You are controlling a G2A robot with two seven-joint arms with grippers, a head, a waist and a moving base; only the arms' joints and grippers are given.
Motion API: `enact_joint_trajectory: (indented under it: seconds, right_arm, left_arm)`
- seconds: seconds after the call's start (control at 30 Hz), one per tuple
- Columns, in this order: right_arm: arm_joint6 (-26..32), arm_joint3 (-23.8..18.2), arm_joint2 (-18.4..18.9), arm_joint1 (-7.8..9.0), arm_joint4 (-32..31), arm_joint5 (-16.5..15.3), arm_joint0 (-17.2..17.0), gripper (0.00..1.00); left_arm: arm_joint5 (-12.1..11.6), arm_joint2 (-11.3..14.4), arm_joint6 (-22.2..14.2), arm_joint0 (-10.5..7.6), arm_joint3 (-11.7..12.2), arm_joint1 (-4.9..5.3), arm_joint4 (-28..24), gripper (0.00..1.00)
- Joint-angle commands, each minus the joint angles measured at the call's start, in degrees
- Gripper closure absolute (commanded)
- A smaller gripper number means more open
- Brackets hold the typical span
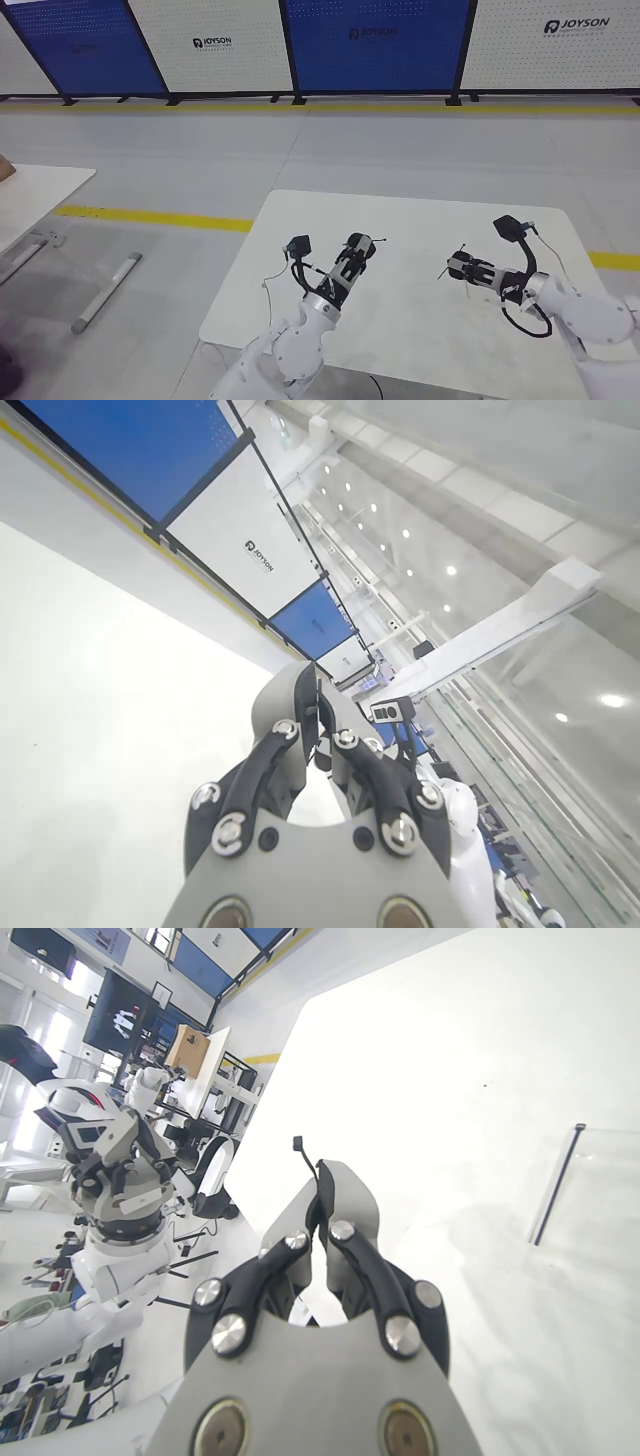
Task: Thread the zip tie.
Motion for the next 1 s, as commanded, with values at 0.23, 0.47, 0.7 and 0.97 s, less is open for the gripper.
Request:
enact_joint_trajectory:
  seconds: [0.23, 0.47, 0.7, 0.97]
  right_arm:
    - [0.0, 0.0, 0.0, 0.0, 0.0, 0.0, 0.0, 1.0]
    - [0.0, 0.0, 0.0, 0.0, 0.0, 0.0, 0.0, 1.0]
    - [0.0, 0.0, 0.0, 0.0, 0.0, 0.0, 0.0, 1.0]
    - [-6.0, -1.2, -0.5, -0.33, 0.4, -2.4, -1.4, 1.0]
  left_arm:
    - [0.0, 0.0, 0.0, -0.03, 0.0, 0.0, 0.0, 1.0]
    - [0.0, 0.0, 0.0, -0.03, 0.0, 0.0, 0.0, 1.0]
    - [0.0, 0.0, 0.0, -0.03, 0.0, 0.0, 0.0, 1.0]
    - [0.0, 0.0, 0.0, -0.03, 0.0, 0.0, 0.0, 1.0]
